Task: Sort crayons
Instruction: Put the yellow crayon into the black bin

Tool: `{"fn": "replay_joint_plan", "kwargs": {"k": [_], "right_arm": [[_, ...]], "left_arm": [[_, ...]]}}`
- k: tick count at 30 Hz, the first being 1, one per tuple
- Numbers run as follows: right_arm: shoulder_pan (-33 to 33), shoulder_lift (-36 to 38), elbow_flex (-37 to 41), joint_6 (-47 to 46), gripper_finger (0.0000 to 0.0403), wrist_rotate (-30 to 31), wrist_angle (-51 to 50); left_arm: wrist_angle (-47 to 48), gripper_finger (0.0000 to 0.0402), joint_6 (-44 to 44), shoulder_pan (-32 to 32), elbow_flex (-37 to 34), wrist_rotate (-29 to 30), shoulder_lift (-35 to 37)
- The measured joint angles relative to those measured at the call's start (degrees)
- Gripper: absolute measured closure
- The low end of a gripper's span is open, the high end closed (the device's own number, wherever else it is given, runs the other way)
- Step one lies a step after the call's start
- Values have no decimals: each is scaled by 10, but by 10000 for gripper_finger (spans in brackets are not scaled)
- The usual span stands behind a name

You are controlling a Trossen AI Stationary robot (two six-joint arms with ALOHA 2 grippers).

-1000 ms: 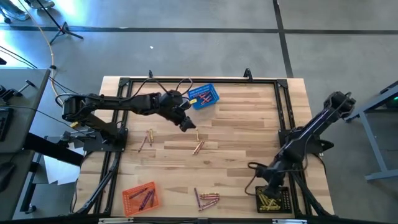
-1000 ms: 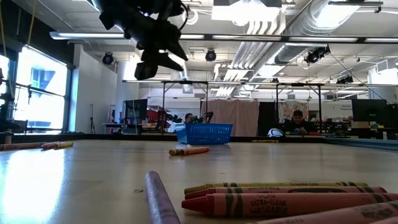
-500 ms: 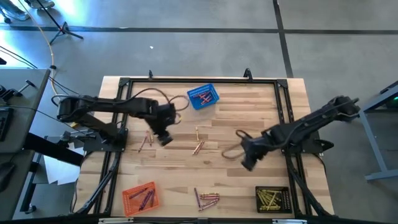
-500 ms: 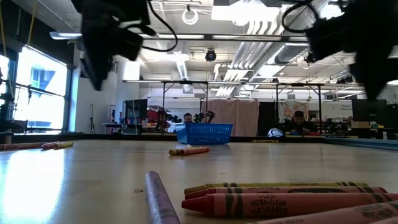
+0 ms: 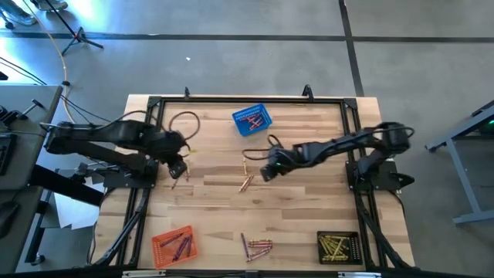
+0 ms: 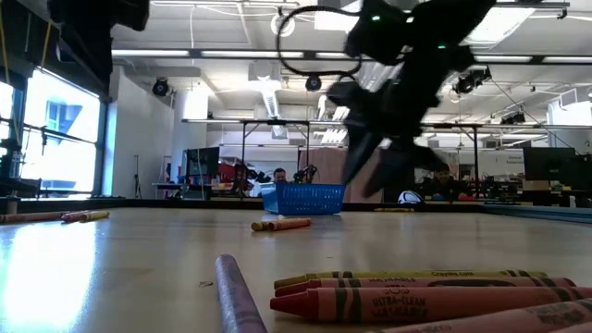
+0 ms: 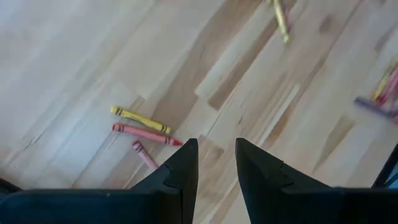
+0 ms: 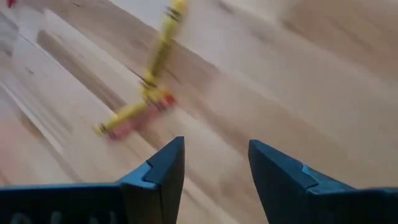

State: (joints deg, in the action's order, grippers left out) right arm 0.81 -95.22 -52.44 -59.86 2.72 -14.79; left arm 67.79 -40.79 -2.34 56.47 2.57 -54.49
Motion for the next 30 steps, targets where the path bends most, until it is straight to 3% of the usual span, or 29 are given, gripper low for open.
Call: {"fn": "replay_joint_plan", "kwargs": {"k": [5,9,17,21,30], "right_arm": [[-15,-103,-141,93,238,7,-48],[-28,-187,-253,100,238,14,-149],[-32,-306,-429,123,238,13,-248],[-32,-336,-474,121,238,14,-283],[-30,-358,-484,106,248,31,-294]], "left_arm": [[1,307,-57,-15,0,32,57],[1,307,-79,-25,0,52,83],[1,307,-85,-35,0,71,90],[1,307,-82,-35,0,72,90],[1,307,-81,-35,0,88,89]]}}
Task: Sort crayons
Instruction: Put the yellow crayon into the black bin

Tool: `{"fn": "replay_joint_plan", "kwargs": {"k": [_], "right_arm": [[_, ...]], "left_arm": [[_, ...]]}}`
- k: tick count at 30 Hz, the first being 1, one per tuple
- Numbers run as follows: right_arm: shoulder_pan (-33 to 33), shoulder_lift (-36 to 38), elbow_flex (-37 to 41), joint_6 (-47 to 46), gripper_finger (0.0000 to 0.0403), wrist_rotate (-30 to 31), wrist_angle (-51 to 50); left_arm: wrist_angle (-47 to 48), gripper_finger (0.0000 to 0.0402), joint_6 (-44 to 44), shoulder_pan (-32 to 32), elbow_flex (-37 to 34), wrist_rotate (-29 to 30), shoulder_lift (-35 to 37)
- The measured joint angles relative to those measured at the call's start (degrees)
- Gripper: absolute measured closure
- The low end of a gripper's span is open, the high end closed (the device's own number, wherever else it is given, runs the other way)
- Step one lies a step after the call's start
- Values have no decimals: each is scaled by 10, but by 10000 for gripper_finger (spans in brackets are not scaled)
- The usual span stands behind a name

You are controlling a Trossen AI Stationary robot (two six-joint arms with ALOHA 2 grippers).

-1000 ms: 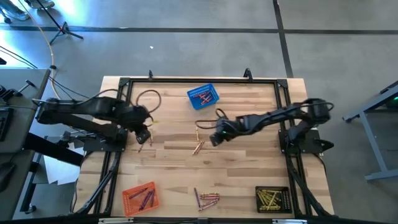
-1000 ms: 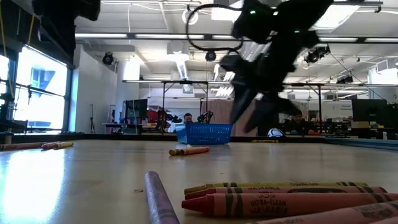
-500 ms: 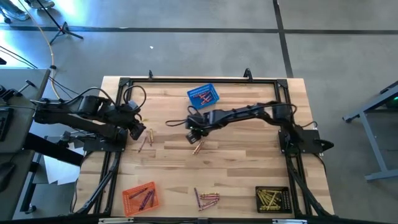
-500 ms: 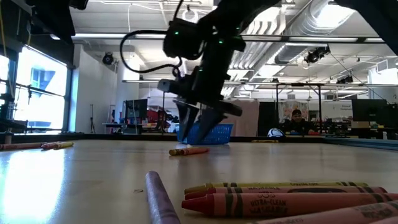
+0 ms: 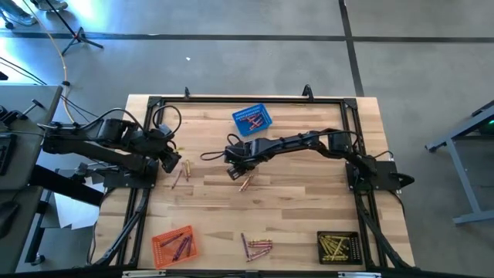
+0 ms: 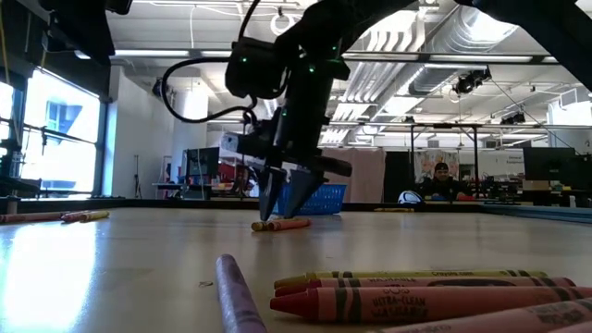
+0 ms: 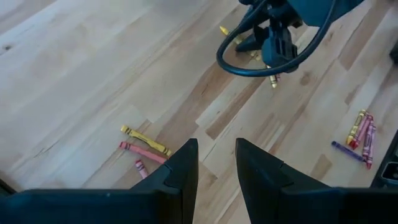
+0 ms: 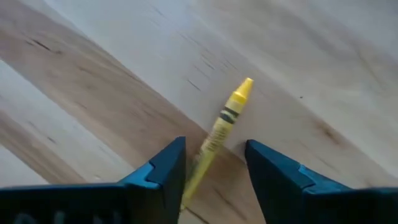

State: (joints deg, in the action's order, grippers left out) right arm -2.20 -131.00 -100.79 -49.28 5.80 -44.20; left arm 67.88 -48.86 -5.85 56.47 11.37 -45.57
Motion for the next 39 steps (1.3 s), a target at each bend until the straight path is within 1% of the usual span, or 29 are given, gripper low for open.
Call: {"fn": "replay_joint_plan", "kwargs": {"k": [3,8,9,10,13,17,19,21,24,26,29,31,32,34,36,39], "right_arm": [[1,0,0,-1,283,3,-2],[-1,1,2,5,379,-9,-5],[-2,3,2,11,388,-11,-5],[-4,3,2,17,391,-14,-3],[-8,9,4,18,382,-31,6],[-18,43,6,51,395,-31,26],[-21,74,5,84,395,-34,25],[-21,105,5,133,392,-50,5],[-15,167,5,225,394,-84,-66],[-5,213,4,274,397,-109,-142],[14,274,4,312,397,-129,-260],[32,313,5,314,394,-121,-314],[44,331,5,309,393,-108,-327],[73,361,4,276,393,-78,-340],[110,382,4,234,393,-63,-344],[169,400,4,166,392,-41,-397]], "left_arm": [[0,307,1,0,0,4,0],[0,307,5,0,0,15,0],[0,307,5,0,0,17,0],[0,307,5,0,0,20,0],[0,307,5,0,0,28,0],[0,307,1,0,0,41,0],[0,307,-13,0,0,47,-1],[-1,307,-27,0,0,48,-2],[-2,307,-47,0,0,48,-4],[-3,307,-61,0,0,48,-7],[-7,307,-74,0,0,51,-15],[-14,307,-82,0,0,59,-24],[-18,307,-85,0,0,64,-29],[-23,307,-86,0,0,74,-40],[-28,307,-87,0,0,78,-55],[-47,307,-87,0,0,89,-78]]}}
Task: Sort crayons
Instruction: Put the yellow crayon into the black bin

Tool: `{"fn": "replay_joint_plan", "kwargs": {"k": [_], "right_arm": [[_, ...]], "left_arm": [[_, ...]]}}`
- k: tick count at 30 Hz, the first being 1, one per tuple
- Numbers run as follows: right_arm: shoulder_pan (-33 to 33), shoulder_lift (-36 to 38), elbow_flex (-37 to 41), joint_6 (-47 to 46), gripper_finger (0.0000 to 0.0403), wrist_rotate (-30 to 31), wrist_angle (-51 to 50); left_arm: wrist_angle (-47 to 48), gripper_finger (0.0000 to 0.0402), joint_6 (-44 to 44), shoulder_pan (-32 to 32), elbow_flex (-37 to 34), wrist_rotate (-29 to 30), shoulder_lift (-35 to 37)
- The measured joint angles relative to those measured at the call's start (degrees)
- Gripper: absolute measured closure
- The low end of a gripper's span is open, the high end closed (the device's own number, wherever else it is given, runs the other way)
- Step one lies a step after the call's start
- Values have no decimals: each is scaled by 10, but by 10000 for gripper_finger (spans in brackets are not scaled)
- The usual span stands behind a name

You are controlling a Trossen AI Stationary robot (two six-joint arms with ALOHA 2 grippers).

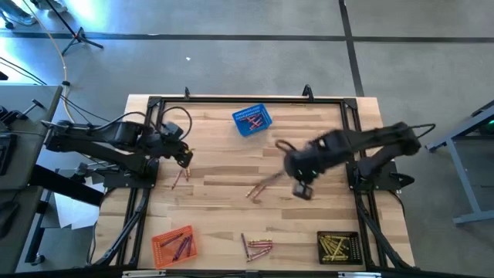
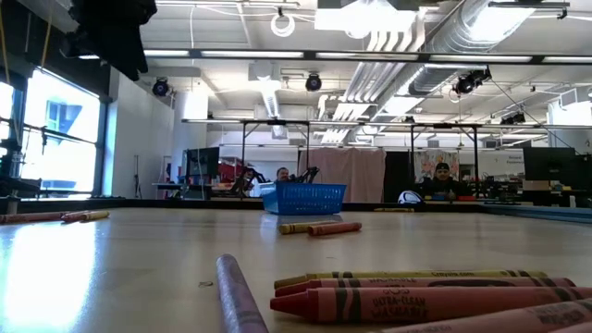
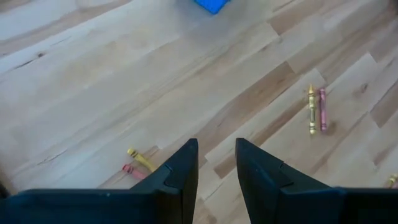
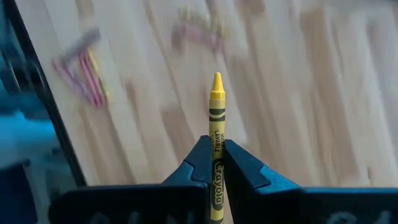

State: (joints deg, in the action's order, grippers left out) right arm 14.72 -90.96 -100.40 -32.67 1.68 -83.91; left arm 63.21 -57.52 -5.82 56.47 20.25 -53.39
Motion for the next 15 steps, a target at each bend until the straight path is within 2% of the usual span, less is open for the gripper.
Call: {"fn": "replay_joint_plan", "kwargs": {"k": [3,6,11,15], "right_arm": [[69,2,0,-69,392,2,-58],[140,4,9,-118,392,-7,-46],[240,19,100,-190,392,-65,60],[302,57,225,-292,392,-87,213]], "left_arm": [[-42,307,2,0,0,2,-25],[-96,307,18,0,0,2,-51],[-198,307,43,0,0,-1,-94],[-269,307,57,0,0,-16,-125]]}}
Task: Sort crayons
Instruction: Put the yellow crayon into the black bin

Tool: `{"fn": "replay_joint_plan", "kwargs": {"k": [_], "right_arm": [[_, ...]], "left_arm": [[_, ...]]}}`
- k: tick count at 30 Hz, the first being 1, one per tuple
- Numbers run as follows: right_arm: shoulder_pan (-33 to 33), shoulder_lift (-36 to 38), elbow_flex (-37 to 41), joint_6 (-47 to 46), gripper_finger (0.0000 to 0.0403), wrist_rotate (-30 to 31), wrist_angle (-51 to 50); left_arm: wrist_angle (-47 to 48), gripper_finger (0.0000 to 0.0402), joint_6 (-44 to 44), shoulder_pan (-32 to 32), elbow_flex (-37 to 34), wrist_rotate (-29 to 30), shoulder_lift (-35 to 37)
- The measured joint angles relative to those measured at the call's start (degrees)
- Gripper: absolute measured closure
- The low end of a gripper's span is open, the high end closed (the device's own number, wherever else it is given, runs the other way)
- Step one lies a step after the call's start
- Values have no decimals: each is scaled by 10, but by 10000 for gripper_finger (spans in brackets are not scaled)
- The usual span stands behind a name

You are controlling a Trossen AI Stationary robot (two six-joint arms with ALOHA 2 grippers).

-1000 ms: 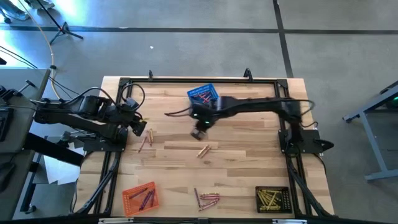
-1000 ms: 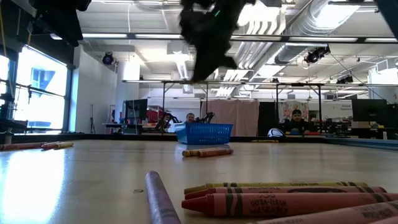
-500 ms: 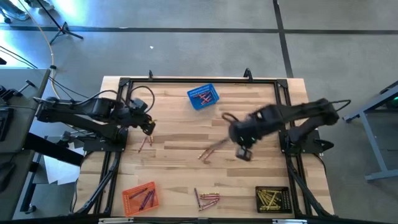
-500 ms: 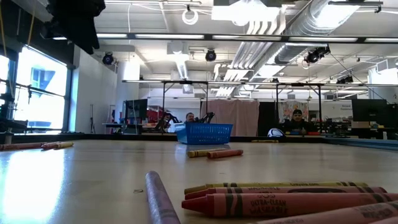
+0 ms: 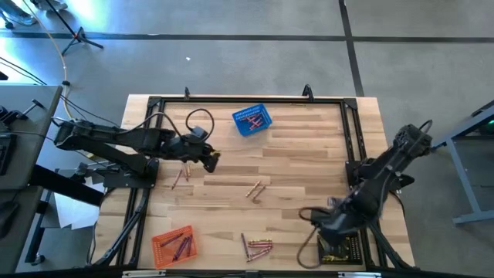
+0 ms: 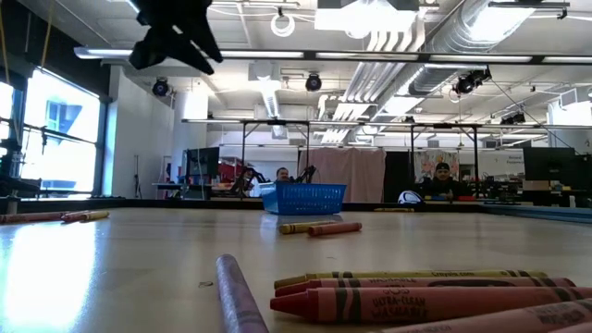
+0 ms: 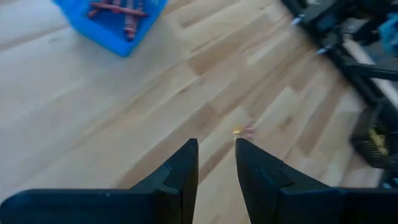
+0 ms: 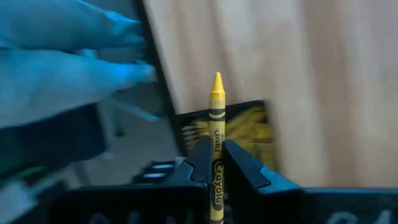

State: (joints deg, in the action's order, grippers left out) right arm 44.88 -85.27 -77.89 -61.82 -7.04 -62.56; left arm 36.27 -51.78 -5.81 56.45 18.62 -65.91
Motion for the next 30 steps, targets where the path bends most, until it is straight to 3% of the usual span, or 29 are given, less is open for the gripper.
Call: {"fn": "replay_joint_plan", "kwargs": {"k": [6,14,19,23,30], "right_arm": [[70,47,176,-118,391,0,234],[113,59,290,-259,381,-43,253],[112,60,320,-228,340,-102,261],[103,60,322,-167,307,-111,251],[63,71,318,-75,302,-151,238]], "left_arm": [[-62,307,-1,2,0,-33,-29],[-80,307,-52,2,0,-38,-32],[-96,307,-52,2,0,-46,-32],[-96,307,-52,1,0,-46,-32],[-96,307,-66,1,0,-46,-32]]}}
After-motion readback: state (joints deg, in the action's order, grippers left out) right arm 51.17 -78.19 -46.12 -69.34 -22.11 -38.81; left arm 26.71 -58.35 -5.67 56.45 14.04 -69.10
